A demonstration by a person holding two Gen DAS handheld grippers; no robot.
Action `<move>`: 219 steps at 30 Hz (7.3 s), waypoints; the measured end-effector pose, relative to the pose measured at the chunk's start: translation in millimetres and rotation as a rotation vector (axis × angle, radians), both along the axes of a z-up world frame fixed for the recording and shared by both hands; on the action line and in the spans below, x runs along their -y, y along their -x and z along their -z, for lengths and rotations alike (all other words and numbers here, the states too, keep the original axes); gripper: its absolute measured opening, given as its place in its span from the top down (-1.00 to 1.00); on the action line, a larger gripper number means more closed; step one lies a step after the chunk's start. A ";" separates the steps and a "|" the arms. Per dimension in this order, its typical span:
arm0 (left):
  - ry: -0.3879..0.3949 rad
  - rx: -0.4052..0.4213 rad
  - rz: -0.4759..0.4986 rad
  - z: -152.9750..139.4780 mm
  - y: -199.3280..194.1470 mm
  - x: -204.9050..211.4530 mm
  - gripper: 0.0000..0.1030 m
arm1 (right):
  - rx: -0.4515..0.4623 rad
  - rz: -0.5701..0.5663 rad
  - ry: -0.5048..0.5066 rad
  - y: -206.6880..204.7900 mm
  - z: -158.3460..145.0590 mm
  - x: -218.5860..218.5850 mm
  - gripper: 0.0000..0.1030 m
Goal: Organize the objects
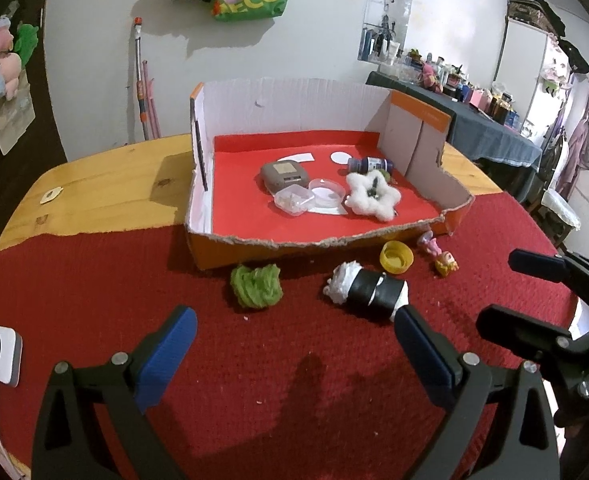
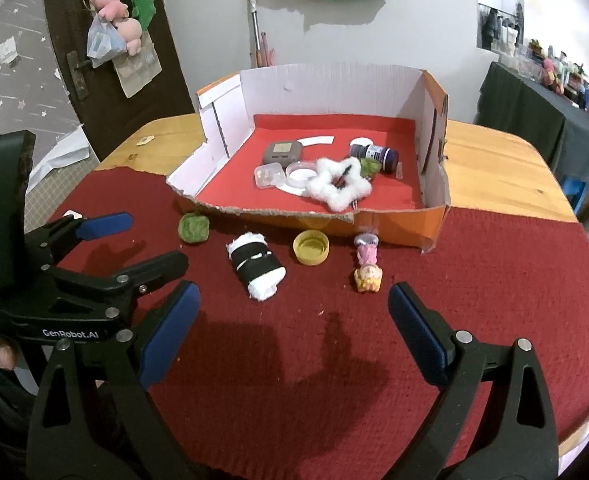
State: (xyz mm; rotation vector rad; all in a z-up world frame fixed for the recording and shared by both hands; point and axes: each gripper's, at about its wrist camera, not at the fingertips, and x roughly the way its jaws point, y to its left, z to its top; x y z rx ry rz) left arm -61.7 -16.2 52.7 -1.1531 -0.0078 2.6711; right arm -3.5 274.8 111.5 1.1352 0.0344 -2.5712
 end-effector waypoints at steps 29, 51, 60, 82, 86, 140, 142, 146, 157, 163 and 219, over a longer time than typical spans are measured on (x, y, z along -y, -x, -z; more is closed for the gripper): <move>-0.005 0.071 -0.033 36.3 10.8 12.5 -0.96 | 0.084 -0.036 -0.020 4.8 41.5 11.0 -0.85; -0.020 0.120 -0.042 39.7 52.8 24.1 -0.76 | 0.124 -0.094 -0.018 46.2 51.1 34.3 -0.30; -0.019 0.118 -0.026 38.1 59.4 26.4 -0.34 | 0.133 -0.125 -0.024 56.6 53.0 46.0 -0.02; -0.036 0.103 0.017 28.8 38.4 17.7 0.30 | 0.102 -0.133 -0.002 38.2 39.3 42.1 0.23; -0.038 0.098 0.023 26.0 31.2 14.7 0.30 | 0.095 -0.132 0.002 28.9 36.6 38.9 0.23; -0.062 0.023 0.111 -17.3 15.9 -16.9 0.31 | 0.005 -0.096 0.028 10.2 -6.3 11.2 0.23; -0.063 0.020 0.110 -19.8 20.5 -16.5 0.31 | 0.001 -0.096 0.026 13.1 -8.7 10.9 0.23; -0.060 0.017 0.107 -23.9 30.6 -16.9 0.31 | -0.004 -0.092 0.023 20.9 -13.0 9.5 0.23; -0.060 0.048 0.104 -21.6 64.6 -15.7 0.31 | 0.003 -0.084 0.014 49.5 -18.3 6.7 0.23; -0.057 0.074 0.105 -17.1 83.0 -13.7 0.31 | 0.013 -0.083 0.004 68.0 -17.9 7.5 0.23; -0.039 0.199 0.129 27.5 144.8 -21.2 0.30 | 0.179 -0.107 -0.054 143.4 36.6 11.7 0.24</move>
